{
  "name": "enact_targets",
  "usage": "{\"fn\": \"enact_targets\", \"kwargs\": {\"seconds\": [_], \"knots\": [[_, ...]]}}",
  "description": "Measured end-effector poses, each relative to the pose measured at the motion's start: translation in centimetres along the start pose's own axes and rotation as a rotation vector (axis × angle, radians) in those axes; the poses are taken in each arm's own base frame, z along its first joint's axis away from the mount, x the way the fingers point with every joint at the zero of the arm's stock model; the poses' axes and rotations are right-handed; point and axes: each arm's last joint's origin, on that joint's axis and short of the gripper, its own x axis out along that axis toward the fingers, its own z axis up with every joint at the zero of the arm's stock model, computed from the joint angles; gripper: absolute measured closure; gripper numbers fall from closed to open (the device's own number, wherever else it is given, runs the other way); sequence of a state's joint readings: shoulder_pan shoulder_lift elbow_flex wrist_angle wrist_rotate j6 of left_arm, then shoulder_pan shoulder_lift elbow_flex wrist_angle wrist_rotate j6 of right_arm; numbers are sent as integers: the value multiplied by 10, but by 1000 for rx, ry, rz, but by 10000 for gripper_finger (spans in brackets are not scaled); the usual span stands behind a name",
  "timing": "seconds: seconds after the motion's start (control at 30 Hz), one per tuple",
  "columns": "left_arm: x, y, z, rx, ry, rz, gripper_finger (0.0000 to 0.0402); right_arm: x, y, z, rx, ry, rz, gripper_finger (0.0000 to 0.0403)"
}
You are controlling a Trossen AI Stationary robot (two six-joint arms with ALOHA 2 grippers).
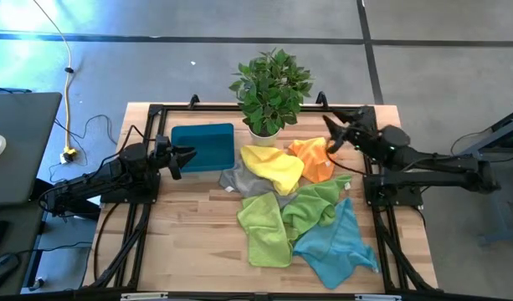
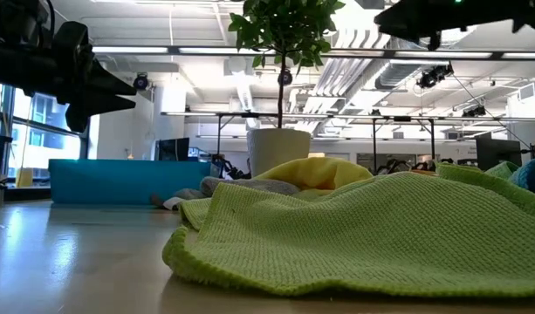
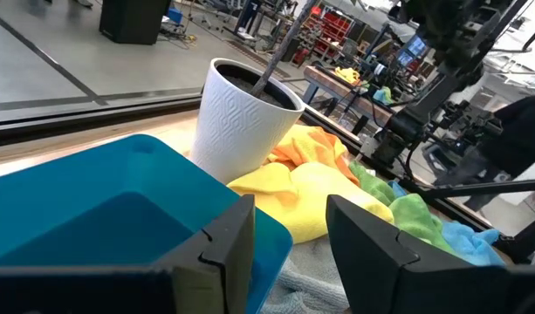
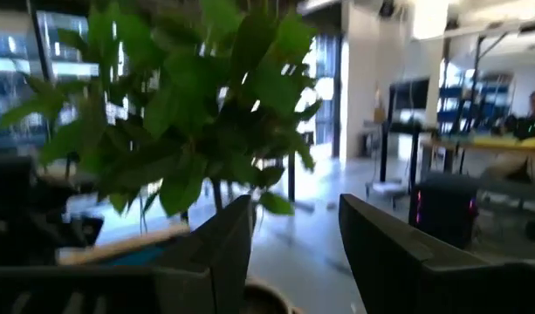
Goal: Fold microfiber towels
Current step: Prepare the table to start the demonstration
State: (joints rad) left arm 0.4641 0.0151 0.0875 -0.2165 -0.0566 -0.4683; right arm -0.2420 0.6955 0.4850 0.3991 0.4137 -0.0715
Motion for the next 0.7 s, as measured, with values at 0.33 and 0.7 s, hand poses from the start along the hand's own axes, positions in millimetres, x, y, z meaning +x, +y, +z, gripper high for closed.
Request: {"fn": "enact_targets", "kwargs": {"seconds": [0.33,0.7], "knots": [[0,0,0,0,0,0,268,52,24,-7,90,152,4,238],[0,0,0,0,0,0,268,68,42,-53,335,662,129,238]]}}
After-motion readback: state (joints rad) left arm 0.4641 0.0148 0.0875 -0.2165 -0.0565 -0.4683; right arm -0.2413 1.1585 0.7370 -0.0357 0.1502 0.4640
